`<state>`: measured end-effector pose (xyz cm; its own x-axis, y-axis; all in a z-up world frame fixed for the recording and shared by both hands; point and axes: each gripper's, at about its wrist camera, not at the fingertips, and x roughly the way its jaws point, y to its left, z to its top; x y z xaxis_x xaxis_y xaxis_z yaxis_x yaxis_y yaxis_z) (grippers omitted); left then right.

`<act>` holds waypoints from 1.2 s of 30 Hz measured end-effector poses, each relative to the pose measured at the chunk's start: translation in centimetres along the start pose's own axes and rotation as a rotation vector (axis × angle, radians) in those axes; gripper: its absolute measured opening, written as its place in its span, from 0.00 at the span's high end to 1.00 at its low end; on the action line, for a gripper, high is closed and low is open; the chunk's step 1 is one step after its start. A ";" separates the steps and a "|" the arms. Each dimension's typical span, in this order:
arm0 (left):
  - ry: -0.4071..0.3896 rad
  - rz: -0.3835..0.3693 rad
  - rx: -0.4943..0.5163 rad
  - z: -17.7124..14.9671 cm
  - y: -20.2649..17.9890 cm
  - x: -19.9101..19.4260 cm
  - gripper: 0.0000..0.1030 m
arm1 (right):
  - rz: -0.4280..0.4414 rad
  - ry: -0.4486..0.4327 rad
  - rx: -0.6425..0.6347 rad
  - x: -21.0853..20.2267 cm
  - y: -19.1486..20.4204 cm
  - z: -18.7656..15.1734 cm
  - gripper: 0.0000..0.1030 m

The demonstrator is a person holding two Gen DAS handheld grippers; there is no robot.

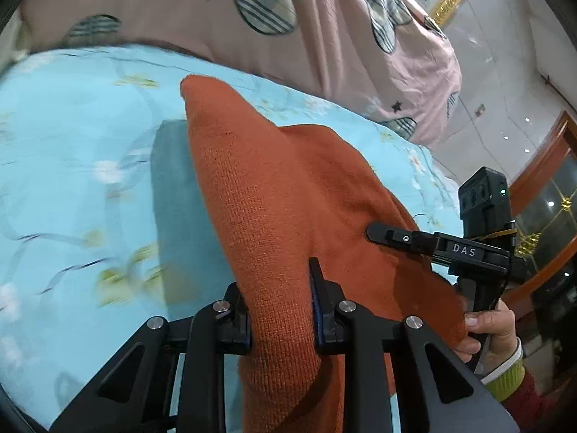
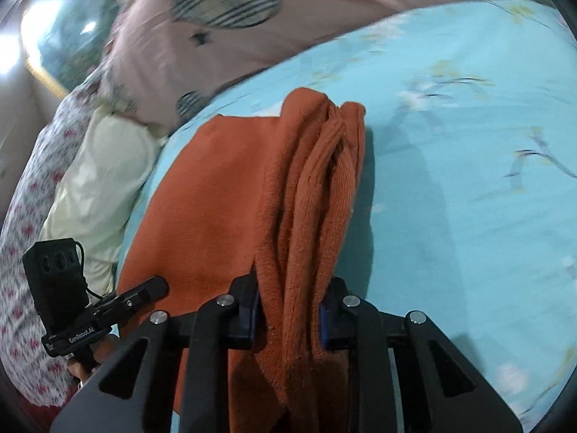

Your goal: Fold small clothes

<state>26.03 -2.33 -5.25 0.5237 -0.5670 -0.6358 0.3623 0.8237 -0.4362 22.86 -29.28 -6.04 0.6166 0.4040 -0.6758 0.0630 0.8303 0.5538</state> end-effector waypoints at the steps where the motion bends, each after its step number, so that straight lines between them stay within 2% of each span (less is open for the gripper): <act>1: -0.012 0.024 -0.003 -0.5 0.7 -1.5 0.78 | 0.010 0.002 -0.017 0.4 1.1 -0.5 0.76; 8: -0.058 0.113 -0.066 -3.4 4.8 -8.1 0.77 | 0.089 0.037 -0.079 3.9 6.4 -2.4 0.76; 14: 0.009 0.173 -0.139 -6.2 8.6 -6.7 0.75 | 0.032 0.095 -0.064 6.9 6.3 -4.1 0.75; 19: 0.018 0.176 -0.160 -7.5 9.7 -6.6 0.61 | 0.021 0.107 -0.039 6.9 5.3 -4.8 0.67; 21: 0.016 0.194 -0.157 -7.7 9.6 -6.9 0.56 | -0.004 0.108 -0.051 6.8 5.5 -4.8 0.62; 22: 0.013 0.211 -0.159 -7.8 9.7 -7.2 0.49 | -0.016 0.114 -0.059 6.7 5.7 -4.8 0.60; 24: 0.000 0.237 -0.166 -8.3 10.0 -8.3 0.45 | -0.043 0.116 -0.076 6.2 6.0 -4.6 0.58; 27: -0.036 0.253 -0.189 -8.7 10.4 -10.4 0.44 | -0.086 0.056 -0.094 4.0 6.2 -3.8 0.56; 30: -0.078 0.250 -0.178 -8.8 10.1 -12.4 0.47 | -0.063 -0.015 -0.113 2.1 6.9 -2.4 0.56; 33: -0.085 0.200 -0.139 -8.7 8.8 -13.0 0.52 | -0.016 0.019 -0.132 3.4 8.0 -0.8 0.57; 34: -0.084 0.180 -0.124 -8.6 8.3 -12.9 0.54 | -0.008 0.038 -0.127 4.2 8.0 -0.4 0.60; 36: -0.085 0.166 -0.088 -8.7 7.3 -12.8 0.58 | -0.028 0.074 -0.119 6.6 7.6 0.5 0.64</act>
<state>15.31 10.96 -5.87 0.6349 -0.4182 -0.6496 0.1987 0.9009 -0.3858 27.80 -20.52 -6.10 0.5558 0.4037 -0.7267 -0.0169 0.8795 0.4757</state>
